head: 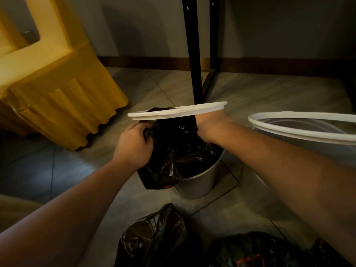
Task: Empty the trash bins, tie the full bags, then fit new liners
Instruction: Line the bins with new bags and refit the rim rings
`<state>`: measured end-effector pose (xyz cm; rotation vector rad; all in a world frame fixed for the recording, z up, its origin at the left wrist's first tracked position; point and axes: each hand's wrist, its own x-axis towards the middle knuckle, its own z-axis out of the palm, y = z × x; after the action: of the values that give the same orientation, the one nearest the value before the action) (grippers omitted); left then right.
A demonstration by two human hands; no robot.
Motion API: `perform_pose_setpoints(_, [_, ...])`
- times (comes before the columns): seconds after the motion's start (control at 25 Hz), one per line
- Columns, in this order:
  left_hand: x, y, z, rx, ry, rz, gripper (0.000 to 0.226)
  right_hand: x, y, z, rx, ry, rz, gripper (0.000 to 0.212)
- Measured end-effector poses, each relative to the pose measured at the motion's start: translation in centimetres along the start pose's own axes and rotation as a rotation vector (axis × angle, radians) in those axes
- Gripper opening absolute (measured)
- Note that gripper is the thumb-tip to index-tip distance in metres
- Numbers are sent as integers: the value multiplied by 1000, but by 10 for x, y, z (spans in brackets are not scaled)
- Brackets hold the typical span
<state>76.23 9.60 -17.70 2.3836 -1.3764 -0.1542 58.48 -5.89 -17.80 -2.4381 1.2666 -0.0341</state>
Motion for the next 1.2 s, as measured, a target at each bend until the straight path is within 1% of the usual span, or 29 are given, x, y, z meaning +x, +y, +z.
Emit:
perform_pose_setpoints(0.04, [0,2,-1,-70,-76,-39,58,-1,0,-1,76,-60,14,24])
perform_pose_setpoints(0.12, [3,10,-6,-240,-307,-125,89,-5,2,-7,311,-163,43,25])
perform_pose_setpoints(0.16, [5,14,-8,-300,-424,-166,101,-6,3,-10,360,-179,39,28])
perform_pose_setpoints(0.2, [7,18,-9,-334,-528,-203,109,-8,4,-11,313,-174,2,35])
perform_pose_setpoints(0.24, [7,21,-8,-328,-595,-229,113,-9,5,-10,269,-162,-39,46])
perform_pose_setpoints(0.28, [7,24,-6,-283,-611,-238,114,-11,6,-9,242,-143,-77,58])
perform_pose_setpoints(0.32, [7,28,-2,-220,-588,-232,110,-13,7,-7,215,-123,-110,63])
perform_pose_setpoints(0.36, [7,31,3,-159,-545,-214,102,-15,8,-5,190,-88,-136,60])
perform_pose_setpoints(0.44, [6,37,10,-44,-451,-155,68,-16,12,-3,131,-36,-156,44])
perform_pose_setpoints(0.48, [4,39,11,8,-413,-138,51,-15,14,-3,141,-24,-136,36])
perform_pose_setpoints(0.52, [3,39,12,40,-377,-141,38,-12,15,-4,208,-6,-83,29])
perform_pose_setpoints(0.56, [0,37,12,40,-343,-158,32,-8,16,-3,326,20,-7,24])
perform_pose_setpoints(0.6, [-2,33,10,-32,-322,-195,34,-5,16,-2,489,39,87,22])
perform_pose_setpoints(0.64, [-4,29,6,-189,-325,-246,43,-4,16,-2,676,33,179,21])
perform_pose_setpoints(0.68, [-7,27,0,-381,-360,-302,56,-5,15,-1,853,-10,235,21])
perform_pose_setpoints(0.72, [-12,23,-6,-546,-419,-336,69,-8,15,-1,995,-77,249,25])
perform_pose_setpoints(0.76, [-17,18,-11,-636,-462,-329,82,-11,16,-1,1066,-135,233,36])
perform_pose_setpoints(0.8, [-23,13,-15,-660,-497,-302,93,-14,17,-1,1067,-163,204,47])
perform_pose_setpoints(0.84, [-29,10,-18,-641,-527,-280,104,-18,18,-3,1014,-151,175,54])
perform_pose_setpoints(0.88, [-34,8,-17,-601,-542,-267,112,-22,19,-5,922,-111,154,55])
perform_pose_setpoints(0.92, [-37,9,-16,-556,-538,-263,113,-25,19,-7,808,-62,138,54])
perform_pose_setpoints(0.96, [-39,12,-15,-523,-498,-264,103,-30,20,-9,681,-25,116,55])
perform_pose_setpoints(1.04, [-35,15,-13,-463,-324,-279,58,-39,22,-8,415,19,46,64])
perform_pose_setpoints(1.08, [-30,17,-12,-437,-245,-293,39,-44,24,-7,317,40,20,65])
perform_pose_setpoints(1.12, [-25,18,-11,-403,-202,-313,24,-47,26,-6,254,56,12,66])
perform_pose_setpoints(1.16, [-22,21,-11,-373,-195,-331,9,-51,27,-5,216,61,19,67])
perform_pose_setpoints(1.2, [-20,25,-9,-322,-218,-327,18,-55,27,-5,185,54,40,67])
